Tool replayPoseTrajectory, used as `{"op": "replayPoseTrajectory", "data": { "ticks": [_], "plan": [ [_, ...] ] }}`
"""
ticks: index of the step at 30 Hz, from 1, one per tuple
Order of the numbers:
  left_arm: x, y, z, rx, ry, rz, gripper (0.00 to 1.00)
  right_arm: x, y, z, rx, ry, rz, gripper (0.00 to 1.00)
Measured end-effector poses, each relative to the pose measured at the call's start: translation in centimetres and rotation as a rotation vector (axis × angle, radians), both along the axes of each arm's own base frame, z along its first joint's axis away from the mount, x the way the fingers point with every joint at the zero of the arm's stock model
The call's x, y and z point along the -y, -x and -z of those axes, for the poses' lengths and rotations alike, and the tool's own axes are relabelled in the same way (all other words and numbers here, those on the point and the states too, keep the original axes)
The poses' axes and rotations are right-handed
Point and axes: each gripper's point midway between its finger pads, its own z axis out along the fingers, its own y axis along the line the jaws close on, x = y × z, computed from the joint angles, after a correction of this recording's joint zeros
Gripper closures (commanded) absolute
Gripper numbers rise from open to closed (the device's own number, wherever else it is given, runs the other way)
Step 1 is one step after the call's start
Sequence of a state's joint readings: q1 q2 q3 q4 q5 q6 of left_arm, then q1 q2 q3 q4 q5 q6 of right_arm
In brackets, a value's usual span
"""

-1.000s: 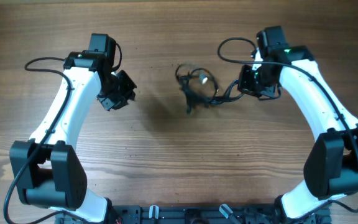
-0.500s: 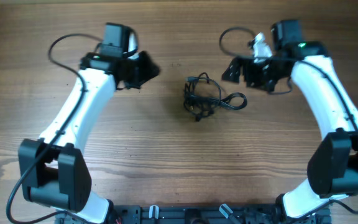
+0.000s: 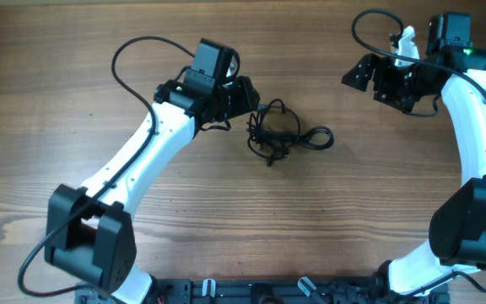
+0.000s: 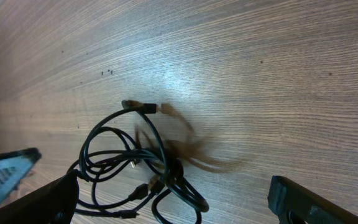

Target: Untangle cables

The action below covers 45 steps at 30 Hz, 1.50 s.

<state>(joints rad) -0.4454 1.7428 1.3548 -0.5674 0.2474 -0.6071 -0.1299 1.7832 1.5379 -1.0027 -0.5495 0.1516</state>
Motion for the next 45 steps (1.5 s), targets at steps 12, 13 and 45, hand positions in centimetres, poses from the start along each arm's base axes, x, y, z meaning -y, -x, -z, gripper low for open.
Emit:
{"op": "replayPoseTrajectory", "data": {
  "ticks": [12,13,45],
  "plan": [
    [2.3,2.5,6.4,-0.120,-0.108,0.142,0.57,0.0,0.0,0.0,0.000,0.000,0.000,0.00],
    [2.4,2.5,6.7,-0.122,-0.110,0.142,0.59,0.0,0.0,0.0,0.000,0.000,0.000,0.00],
    [5.5,-0.1,-6.0,0.546,-0.146,0.547,0.96,-7.9,-0.4,-5.7,0.433,-0.245,-0.497,0.21]
  ]
}}
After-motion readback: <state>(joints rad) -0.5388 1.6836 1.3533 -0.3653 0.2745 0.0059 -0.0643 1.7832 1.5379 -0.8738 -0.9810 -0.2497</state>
